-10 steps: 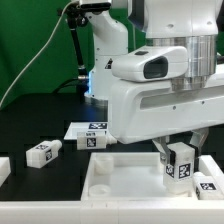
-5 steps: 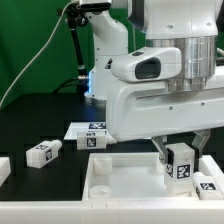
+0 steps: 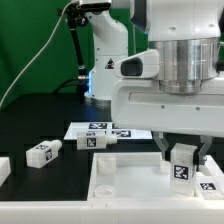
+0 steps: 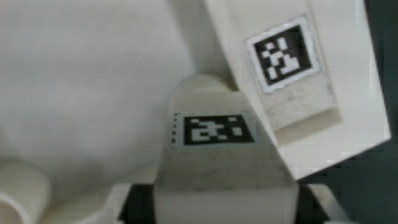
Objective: Assemble one leg
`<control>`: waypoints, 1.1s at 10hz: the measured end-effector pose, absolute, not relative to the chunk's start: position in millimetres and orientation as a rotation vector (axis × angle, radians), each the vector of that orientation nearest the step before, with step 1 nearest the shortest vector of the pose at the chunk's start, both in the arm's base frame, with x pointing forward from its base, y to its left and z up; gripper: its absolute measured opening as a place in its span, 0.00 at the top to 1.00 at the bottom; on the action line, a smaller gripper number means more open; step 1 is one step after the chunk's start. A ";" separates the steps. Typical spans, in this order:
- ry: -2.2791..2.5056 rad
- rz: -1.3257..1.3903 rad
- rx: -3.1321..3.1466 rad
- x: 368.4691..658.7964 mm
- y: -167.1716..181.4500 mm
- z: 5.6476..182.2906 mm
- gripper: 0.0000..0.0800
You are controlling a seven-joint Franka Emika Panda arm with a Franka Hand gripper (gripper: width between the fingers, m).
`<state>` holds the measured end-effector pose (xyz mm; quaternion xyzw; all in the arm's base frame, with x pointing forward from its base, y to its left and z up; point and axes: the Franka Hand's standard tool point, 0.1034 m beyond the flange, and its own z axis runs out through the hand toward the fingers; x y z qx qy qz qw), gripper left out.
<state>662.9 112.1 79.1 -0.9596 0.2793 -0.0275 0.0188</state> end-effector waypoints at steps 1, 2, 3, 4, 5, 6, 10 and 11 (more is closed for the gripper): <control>1.054 -0.090 -2.926 662.2 112.6 78.9 0.64; 1.220 -0.096 -2.869 661.4 113.4 79.0 0.64; 1.323 -0.092 -2.817 661.2 112.9 78.9 0.64; 1.365 -0.089 -2.794 661.4 112.5 79.0 0.64; 1.357 -0.089 -2.797 661.2 113.3 78.9 0.64; 1.318 -0.091 -2.819 661.1 113.8 79.4 0.43; 0.917 -0.117 -2.972 657.0 127.1 90.4 0.19; 0.811 -0.116 -3.008 656.7 125.5 88.6 0.19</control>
Offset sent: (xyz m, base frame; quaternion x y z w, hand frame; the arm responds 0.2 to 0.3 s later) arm 0.0000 0.0000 0.0000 0.0000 0.0000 0.1938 0.9810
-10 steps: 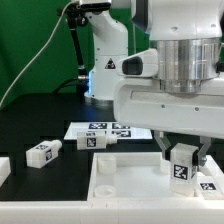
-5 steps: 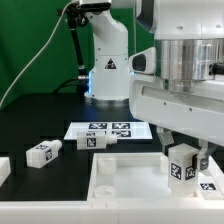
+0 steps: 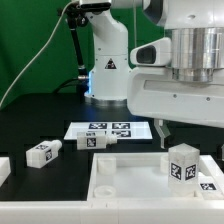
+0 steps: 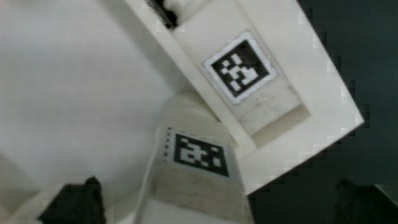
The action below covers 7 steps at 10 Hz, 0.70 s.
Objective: Assemble one leg
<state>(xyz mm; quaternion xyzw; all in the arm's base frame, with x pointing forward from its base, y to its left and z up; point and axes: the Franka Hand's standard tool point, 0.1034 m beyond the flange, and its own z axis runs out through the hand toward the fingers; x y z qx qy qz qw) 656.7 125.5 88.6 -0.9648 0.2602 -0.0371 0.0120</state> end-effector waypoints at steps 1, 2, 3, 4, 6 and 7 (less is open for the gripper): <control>0.706 -0.117 -3.037 656.8 125.0 88.4 0.19; 0.627 -0.118 -3.056 656.7 124.9 88.3 0.19; 0.414 -0.123 -3.103 657.1 122.9 88.8 0.19; 0.230 -0.130 -3.130 658.0 122.1 90.4 0.19; -0.118 -0.150 -3.153 660.1 119.8 91.0 0.19; -0.214 -0.149 -3.151 660.6 116.8 91.0 0.19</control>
Offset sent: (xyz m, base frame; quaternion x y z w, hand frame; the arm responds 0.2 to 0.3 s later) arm -0.0024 -0.0034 0.0084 -0.0130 -0.0034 -0.2836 0.9589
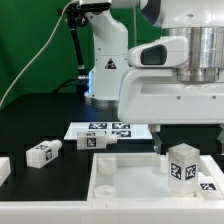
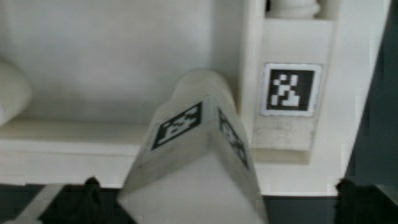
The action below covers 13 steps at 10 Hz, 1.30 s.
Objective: Assemble one leg
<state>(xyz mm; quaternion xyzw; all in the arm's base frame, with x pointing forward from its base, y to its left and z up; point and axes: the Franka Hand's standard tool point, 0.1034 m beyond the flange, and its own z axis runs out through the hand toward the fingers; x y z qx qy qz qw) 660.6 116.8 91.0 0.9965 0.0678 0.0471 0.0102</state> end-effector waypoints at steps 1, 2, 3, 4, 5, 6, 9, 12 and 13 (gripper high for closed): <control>0.342 0.144 3.095 661.1 113.6 91.0 0.19; 0.421 0.142 3.082 661.4 110.8 90.7 0.19; 0.461 0.141 3.075 661.6 109.8 90.6 0.19; 0.576 0.139 3.049 661.7 108.9 90.4 0.19; 0.582 0.138 3.048 661.8 108.2 90.3 0.19; 0.577 0.138 3.049 661.7 108.0 90.2 0.30; 0.561 0.138 3.054 661.6 108.1 89.9 0.65; 0.459 0.140 3.076 661.5 108.5 89.9 0.65; 0.295 0.142 3.102 661.4 108.6 89.6 0.65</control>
Offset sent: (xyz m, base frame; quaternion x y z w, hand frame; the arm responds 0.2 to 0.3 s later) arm 0.0002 -0.0022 0.0005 -0.0033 0.0001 -0.1868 0.9824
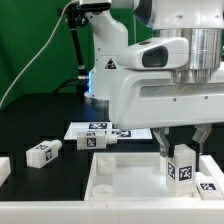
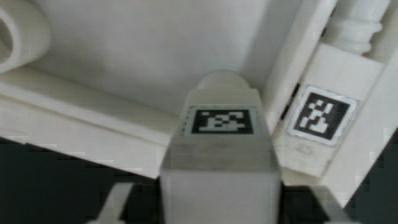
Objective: Assemble one leg
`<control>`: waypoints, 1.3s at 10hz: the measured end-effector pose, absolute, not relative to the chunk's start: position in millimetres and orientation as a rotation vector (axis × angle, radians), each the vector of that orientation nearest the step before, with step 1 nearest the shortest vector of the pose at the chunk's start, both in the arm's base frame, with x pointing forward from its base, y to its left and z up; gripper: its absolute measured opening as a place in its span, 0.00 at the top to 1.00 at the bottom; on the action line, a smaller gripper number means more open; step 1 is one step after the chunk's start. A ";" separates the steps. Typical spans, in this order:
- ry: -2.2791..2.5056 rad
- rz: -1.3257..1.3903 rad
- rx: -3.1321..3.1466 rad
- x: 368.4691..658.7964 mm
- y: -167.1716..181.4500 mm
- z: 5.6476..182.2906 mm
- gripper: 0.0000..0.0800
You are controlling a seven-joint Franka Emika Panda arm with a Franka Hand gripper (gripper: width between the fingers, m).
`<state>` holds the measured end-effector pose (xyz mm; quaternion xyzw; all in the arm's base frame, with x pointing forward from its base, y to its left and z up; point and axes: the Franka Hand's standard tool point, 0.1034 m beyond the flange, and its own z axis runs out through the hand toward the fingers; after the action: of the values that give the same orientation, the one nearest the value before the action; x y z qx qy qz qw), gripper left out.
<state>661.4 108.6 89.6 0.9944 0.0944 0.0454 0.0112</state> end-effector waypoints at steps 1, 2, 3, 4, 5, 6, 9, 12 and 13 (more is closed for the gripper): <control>0.113 0.144 3.119 661.3 109.2 89.5 0.65; -0.060 0.146 3.125 660.9 110.2 89.3 0.65; -0.286 0.147 3.117 660.7 110.4 89.2 0.65; -0.539 0.138 3.092 659.9 109.8 89.1 0.65; -0.742 0.123 3.055 659.1 110.2 88.8 0.65; -0.944 0.107 3.015 658.5 109.3 88.6 0.65; -1.413 0.048 2.813 657.3 113.7 88.3 0.65; -1.392 0.041 2.830 657.0 113.7 87.8 0.65; -1.391 0.040 2.830 656.7 113.7 87.4 0.37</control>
Offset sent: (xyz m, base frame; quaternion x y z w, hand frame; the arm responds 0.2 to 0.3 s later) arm -0.0096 -0.0013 -0.0044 -0.0050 -0.0373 0.3975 0.9168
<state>656.7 113.7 87.4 0.8973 -0.4412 0.0126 -0.0059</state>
